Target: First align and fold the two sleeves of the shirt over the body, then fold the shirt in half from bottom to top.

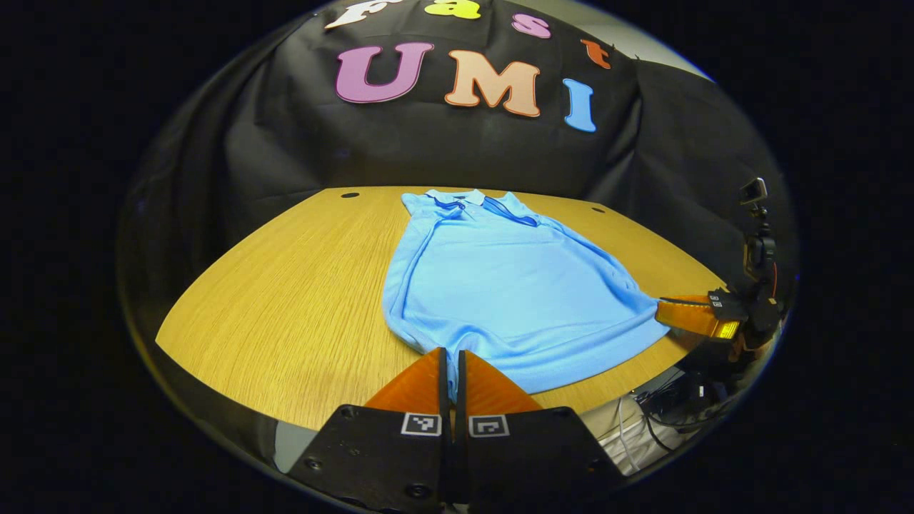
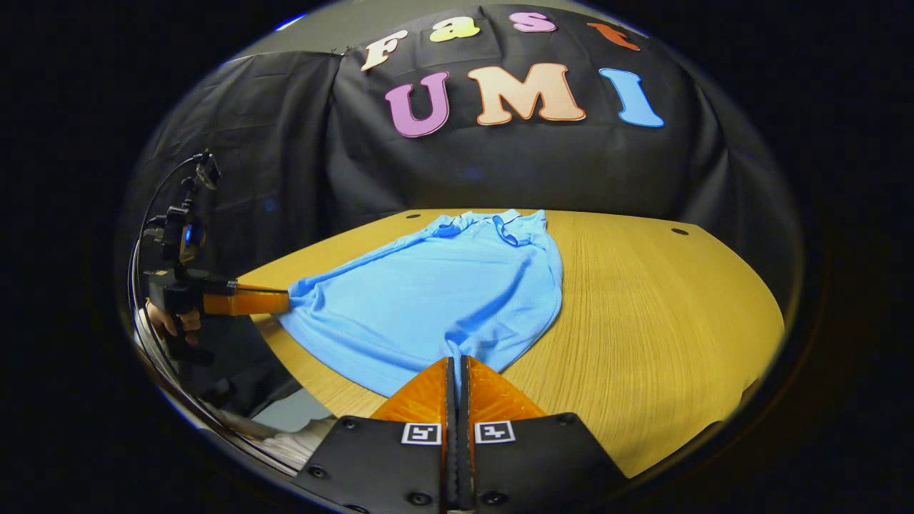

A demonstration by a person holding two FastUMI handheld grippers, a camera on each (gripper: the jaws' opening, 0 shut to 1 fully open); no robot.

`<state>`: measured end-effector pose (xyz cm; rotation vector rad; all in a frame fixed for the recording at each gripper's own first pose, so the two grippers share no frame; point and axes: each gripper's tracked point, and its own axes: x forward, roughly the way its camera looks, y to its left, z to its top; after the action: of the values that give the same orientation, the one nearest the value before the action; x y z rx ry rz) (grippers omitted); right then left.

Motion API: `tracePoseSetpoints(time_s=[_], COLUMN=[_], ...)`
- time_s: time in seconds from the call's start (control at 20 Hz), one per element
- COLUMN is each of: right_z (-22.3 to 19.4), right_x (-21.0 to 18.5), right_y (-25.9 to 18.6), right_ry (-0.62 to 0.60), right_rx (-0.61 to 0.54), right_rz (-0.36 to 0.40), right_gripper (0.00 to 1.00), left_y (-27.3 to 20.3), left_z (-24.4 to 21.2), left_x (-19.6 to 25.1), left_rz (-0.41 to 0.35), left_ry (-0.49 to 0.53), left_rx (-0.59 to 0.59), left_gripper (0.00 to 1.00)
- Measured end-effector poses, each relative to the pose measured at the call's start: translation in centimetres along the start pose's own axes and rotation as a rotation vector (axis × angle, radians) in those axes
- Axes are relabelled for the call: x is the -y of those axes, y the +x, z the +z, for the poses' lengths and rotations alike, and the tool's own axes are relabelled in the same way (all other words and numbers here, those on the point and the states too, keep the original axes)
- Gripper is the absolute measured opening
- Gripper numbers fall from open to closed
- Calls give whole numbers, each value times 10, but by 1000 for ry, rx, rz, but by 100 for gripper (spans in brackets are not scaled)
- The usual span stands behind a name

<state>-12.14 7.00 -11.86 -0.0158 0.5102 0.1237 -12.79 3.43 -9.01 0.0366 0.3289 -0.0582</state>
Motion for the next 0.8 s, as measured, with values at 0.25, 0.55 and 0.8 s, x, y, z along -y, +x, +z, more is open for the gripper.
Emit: tracePoseSetpoints(time_s=[0.25, 0.55, 0.8], right_z=[35, 90, 130], right_x=[12, 37, 66], right_y=[27, 75, 128], right_ry=[58, 58, 44], right_rx=[-4, 0, -9], right_rz=[-2, -39, -111], right_gripper=[2, 3, 3], left_y=[24, 75, 129], left_z=[53, 117, 159], left_x=[-7, -10, -23], left_rz=[-9, -32, 16], left_ry=[32, 61, 59], left_rx=[49, 90, 86], left_gripper=[0, 0, 0])
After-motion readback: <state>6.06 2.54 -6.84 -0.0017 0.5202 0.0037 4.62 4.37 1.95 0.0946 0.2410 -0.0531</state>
